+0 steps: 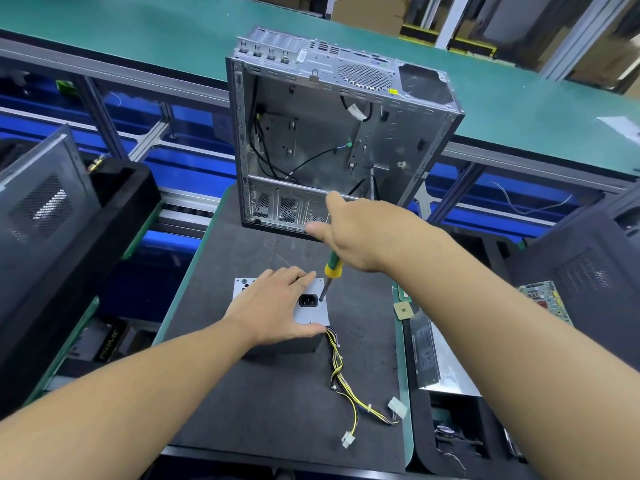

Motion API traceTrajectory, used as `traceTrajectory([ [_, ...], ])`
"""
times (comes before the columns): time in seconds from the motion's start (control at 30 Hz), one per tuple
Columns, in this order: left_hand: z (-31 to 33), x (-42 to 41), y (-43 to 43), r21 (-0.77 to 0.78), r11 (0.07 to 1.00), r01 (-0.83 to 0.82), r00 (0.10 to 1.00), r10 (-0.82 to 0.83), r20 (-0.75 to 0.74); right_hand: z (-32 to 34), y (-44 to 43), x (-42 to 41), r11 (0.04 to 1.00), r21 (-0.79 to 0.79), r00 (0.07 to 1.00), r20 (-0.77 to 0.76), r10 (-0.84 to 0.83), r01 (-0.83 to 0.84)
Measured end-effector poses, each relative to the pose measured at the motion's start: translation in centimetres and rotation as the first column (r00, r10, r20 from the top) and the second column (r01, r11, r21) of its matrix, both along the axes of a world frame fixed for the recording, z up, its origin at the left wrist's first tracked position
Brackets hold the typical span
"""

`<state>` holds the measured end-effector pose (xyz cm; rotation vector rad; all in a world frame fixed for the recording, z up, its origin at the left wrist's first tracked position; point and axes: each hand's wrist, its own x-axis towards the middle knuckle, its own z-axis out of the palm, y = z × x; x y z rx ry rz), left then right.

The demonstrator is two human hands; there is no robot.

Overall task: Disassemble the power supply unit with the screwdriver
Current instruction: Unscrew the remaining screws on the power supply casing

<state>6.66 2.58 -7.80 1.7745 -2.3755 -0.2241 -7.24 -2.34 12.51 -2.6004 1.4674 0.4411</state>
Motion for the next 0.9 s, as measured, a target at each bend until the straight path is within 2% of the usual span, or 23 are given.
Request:
traceTrajectory([
  [0.07, -0.1, 0.0, 0.0, 0.003, 1.0, -0.004, 1.0, 0.004, -0.012, -0.3, -0.1, -0.4, 0.998, -0.052, 1.0, 0.007, 0.027, -0.027],
  [0.2, -0.3, 0.2, -0.2, 0.009, 1.0, 0.0, 1.0, 0.0, -0.007, -0.2, 0.0, -1.0, 0.989, 0.118, 0.987, 0.146, 0.072, -0.089],
  [0.33, -0.3, 0.2, -0.3, 0.002, 1.0, 0.006, 1.0, -0.006, -0.009, 0.7, -0.2, -1.3, 0.966, 0.246, 0.989, 0.139, 0.049, -0.082],
  [0.5, -0.4, 0.2, -0.3, 0.009, 1.0, 0.001, 1.0, 0.0, -0.01, 0.2, -0.3, -0.9, 0.992, 0.123, 0.996, 0.079, -0.051, 0.041],
  [0.57, -0.4, 0.2, -0.3, 0.007, 1.0, -0.001, 1.0, 0.001, -0.013, 0.0, -0.4, -0.7, 0.995, 0.094, 0.995, 0.09, -0.043, 0.034],
  [0.73, -0.5, 0.2, -0.3, 0.021, 1.0, -0.003, 1.0, 0.003, -0.018, 0.5, -0.6, -1.0, 0.987, 0.14, 0.991, 0.117, 0.067, -0.083],
  [0.9, -0.4, 0.1, -0.3, 0.021, 1.0, -0.009, 0.998, 0.01, -0.056, 0.6, -0.3, -1.4, 0.979, 0.196, 0.995, 0.088, 0.04, -0.057],
])
